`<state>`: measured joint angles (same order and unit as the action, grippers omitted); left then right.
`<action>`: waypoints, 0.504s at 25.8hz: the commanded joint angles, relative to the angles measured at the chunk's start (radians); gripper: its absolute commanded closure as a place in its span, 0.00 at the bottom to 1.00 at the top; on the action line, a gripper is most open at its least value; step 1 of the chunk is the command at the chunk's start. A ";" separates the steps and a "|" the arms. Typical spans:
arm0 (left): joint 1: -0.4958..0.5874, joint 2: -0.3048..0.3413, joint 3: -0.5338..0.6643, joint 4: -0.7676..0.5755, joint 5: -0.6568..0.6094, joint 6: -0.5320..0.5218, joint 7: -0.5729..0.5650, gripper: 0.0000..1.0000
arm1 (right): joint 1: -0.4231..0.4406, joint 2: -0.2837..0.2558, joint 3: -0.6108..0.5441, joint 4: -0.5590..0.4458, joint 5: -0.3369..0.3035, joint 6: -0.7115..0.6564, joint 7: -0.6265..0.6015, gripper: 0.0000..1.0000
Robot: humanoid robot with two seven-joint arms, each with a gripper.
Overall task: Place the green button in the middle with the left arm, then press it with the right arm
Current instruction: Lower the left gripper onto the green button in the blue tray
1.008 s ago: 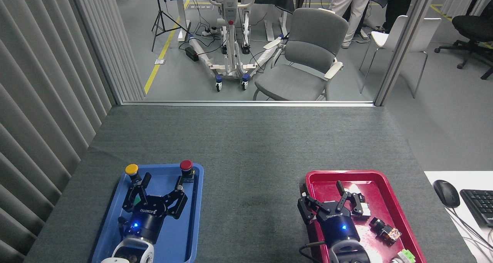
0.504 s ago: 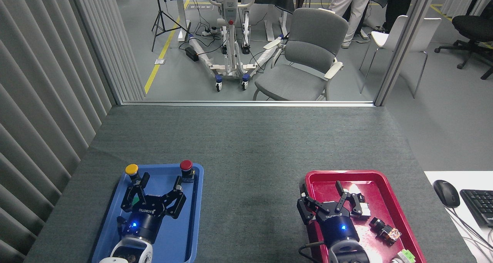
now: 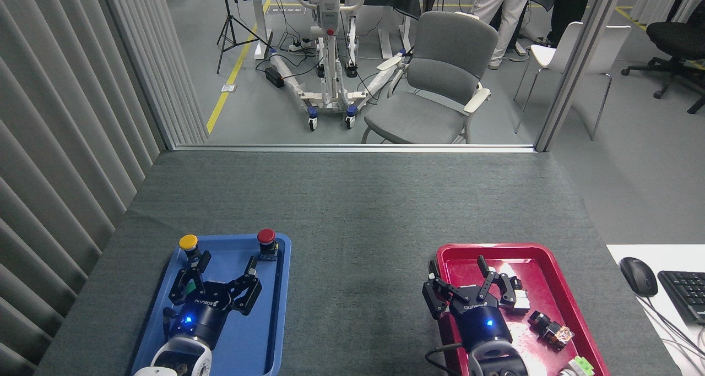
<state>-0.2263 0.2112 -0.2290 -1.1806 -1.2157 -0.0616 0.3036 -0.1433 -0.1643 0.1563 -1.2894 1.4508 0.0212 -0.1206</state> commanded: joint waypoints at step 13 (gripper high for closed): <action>0.331 0.040 0.065 -0.284 0.002 -0.015 -0.092 0.01 | 0.007 0.002 0.002 -0.005 0.000 -0.004 -0.005 0.01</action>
<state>0.0249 0.2384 -0.1940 -1.4275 -1.2127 -0.0771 0.2071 -0.1420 -0.1627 0.1573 -1.2918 1.4496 0.0196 -0.1219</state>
